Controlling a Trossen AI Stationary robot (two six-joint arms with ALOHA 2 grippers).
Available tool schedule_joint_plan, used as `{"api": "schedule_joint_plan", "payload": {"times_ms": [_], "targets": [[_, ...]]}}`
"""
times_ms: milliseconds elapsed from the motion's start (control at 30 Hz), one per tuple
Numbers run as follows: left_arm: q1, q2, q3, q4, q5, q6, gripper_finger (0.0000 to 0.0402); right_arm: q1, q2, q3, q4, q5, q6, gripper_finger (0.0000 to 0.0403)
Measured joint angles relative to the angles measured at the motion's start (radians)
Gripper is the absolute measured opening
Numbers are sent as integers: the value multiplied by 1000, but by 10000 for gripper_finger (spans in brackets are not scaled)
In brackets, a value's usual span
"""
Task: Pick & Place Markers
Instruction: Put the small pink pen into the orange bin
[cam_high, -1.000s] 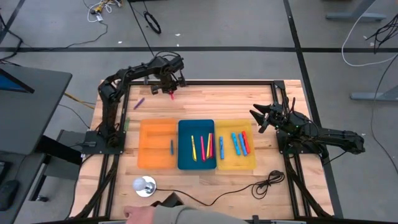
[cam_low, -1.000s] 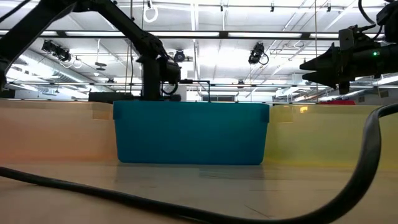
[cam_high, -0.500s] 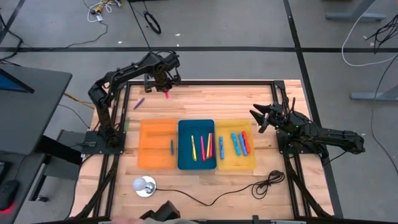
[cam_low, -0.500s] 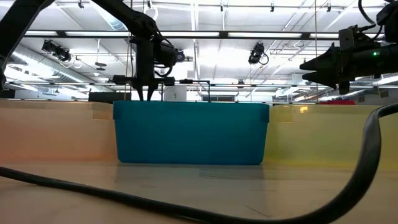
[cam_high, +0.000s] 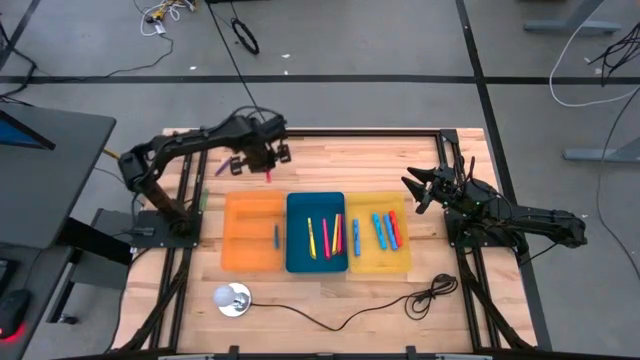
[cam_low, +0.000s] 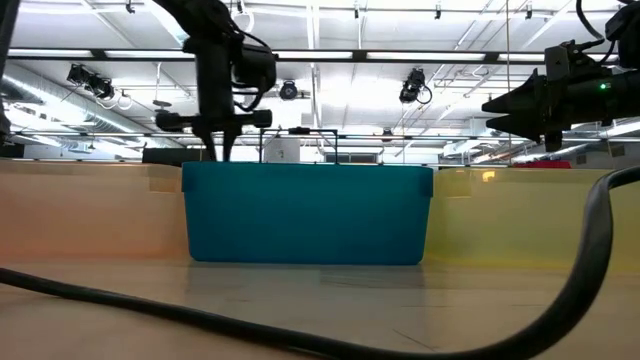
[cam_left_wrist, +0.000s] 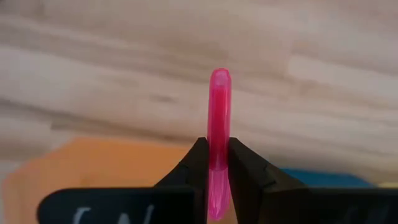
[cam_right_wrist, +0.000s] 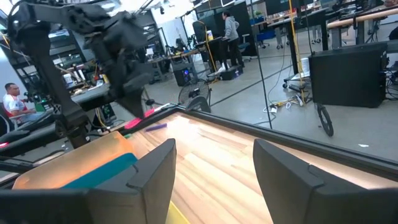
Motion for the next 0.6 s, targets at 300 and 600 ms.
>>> {"api": "schedule_joint_plan", "payload": {"times_ms": [300,600], "targets": [[-143,-111,-117,-11,-11,-119,40,0,0,0,0,0,0,215],[-282,-150,-186,8,-13,-204,39,0,0,0,0,0,0,215]]}}
